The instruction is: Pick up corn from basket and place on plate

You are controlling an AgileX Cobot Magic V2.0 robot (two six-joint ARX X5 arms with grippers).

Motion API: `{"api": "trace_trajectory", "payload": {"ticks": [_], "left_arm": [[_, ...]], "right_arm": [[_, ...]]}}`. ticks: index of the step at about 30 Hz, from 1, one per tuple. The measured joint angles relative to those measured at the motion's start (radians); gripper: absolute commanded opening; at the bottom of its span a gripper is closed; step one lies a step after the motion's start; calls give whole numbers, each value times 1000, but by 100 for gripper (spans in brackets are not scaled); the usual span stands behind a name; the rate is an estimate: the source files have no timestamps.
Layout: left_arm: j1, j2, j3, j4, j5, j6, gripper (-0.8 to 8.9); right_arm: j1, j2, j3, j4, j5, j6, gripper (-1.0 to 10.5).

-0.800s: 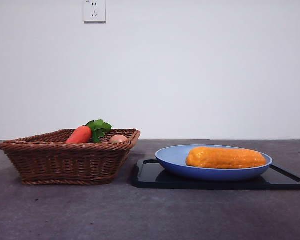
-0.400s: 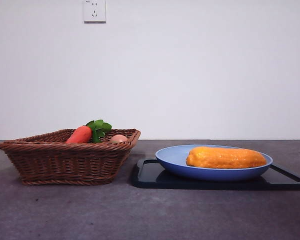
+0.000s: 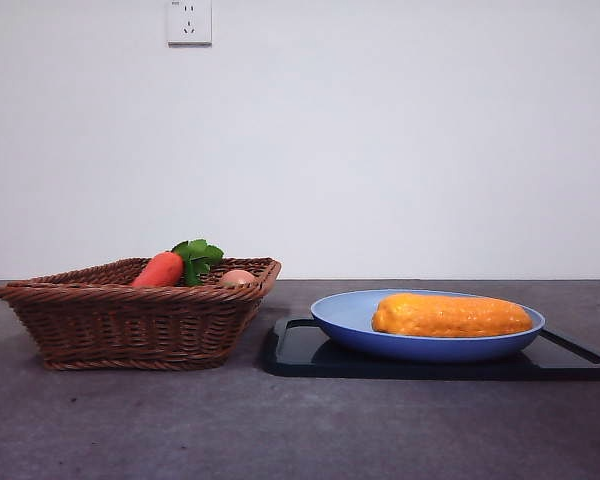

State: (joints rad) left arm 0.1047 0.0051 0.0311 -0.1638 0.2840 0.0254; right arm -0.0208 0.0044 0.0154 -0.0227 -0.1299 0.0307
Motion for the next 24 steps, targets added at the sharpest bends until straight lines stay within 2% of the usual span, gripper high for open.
{"api": "trace_trajectory", "payload": {"ticks": [3, 24], "left_arm": [[0, 0, 0, 0, 0, 0, 7], [0, 0, 0, 0, 0, 0, 7]], "right_arm": [[0, 0, 0, -41, 0, 0, 2], [0, 0, 0, -36, 0, 0, 2]]}}
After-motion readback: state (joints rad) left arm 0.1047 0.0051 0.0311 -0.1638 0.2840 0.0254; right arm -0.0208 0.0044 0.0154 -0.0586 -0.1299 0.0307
